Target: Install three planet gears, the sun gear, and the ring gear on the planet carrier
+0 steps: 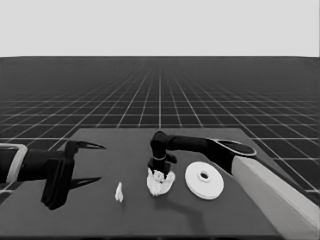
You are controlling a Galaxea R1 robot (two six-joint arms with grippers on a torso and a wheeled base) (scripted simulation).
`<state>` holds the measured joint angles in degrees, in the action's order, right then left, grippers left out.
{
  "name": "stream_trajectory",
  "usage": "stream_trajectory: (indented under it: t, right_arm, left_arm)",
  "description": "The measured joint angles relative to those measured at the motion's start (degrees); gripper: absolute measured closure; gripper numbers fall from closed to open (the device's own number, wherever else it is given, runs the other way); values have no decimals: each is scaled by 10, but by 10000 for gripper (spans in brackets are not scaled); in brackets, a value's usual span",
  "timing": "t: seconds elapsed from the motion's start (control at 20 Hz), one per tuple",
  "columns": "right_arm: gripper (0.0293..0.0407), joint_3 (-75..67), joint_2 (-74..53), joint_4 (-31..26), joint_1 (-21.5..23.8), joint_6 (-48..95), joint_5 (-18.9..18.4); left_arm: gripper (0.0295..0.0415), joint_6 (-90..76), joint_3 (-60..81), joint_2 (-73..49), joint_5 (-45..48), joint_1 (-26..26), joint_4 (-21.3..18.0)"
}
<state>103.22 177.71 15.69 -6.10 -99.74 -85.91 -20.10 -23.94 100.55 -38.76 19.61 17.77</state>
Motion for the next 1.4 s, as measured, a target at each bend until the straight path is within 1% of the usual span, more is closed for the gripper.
stream_trajectory:
  t: [1.4]
  right_arm:
    - [391, 0, 0, 0, 0, -168, 0]
  left_arm:
    - [326, 0, 0, 0, 0, 0, 0]
